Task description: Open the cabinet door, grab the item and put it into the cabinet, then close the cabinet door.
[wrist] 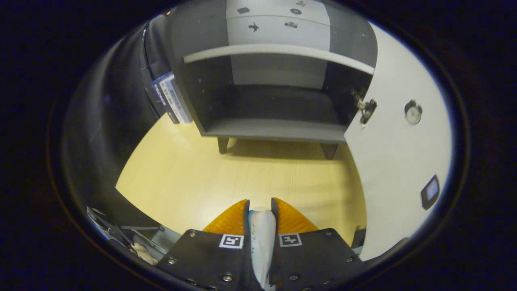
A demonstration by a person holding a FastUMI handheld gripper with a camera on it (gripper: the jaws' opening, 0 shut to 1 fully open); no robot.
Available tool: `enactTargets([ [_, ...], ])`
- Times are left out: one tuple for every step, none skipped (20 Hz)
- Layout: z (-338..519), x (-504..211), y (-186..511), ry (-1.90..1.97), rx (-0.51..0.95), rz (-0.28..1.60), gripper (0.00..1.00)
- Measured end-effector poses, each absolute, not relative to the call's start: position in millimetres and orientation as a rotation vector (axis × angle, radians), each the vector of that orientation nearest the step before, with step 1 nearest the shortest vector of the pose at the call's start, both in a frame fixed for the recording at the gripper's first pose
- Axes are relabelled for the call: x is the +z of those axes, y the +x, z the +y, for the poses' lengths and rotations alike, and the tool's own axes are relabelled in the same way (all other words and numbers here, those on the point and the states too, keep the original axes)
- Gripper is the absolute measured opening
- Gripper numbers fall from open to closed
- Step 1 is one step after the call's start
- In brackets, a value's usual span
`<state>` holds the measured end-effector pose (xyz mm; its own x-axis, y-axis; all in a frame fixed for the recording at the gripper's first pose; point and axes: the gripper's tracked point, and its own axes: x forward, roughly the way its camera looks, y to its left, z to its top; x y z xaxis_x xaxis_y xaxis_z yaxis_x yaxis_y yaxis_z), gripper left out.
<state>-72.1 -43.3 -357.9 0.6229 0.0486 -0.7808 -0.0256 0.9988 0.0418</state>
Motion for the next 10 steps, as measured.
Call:
enactTargets([
  [-43.5,-336.6,-64.2,0.034,0.045,0.861,0.18],
  [-44.2,-314.6,-54.9,0.038,0.048,0.825,0.18],
  [-49.2,-296.1,-45.4,0.034,0.051,0.800,0.18],
  [-51.9,-277.3,-40.2,0.027,0.046,0.785,0.18],
  [-57.2,-261.8,-32.6,0.022,0.039,0.770,0.18],
  [-59.6,-244.4,-25.8,0.020,0.036,0.747,0.18],
  [-59.8,-227.6,-19.2,0.021,0.036,0.724,0.18],
  [-62.0,-211.9,-11.7,0.029,0.035,0.703,0.18],
  [-63.8,-199.5,-5.3,0.036,0.038,0.686,0.18],
  [-66.3,-188.5,3.5,0.042,0.034,0.663,0.17],
])
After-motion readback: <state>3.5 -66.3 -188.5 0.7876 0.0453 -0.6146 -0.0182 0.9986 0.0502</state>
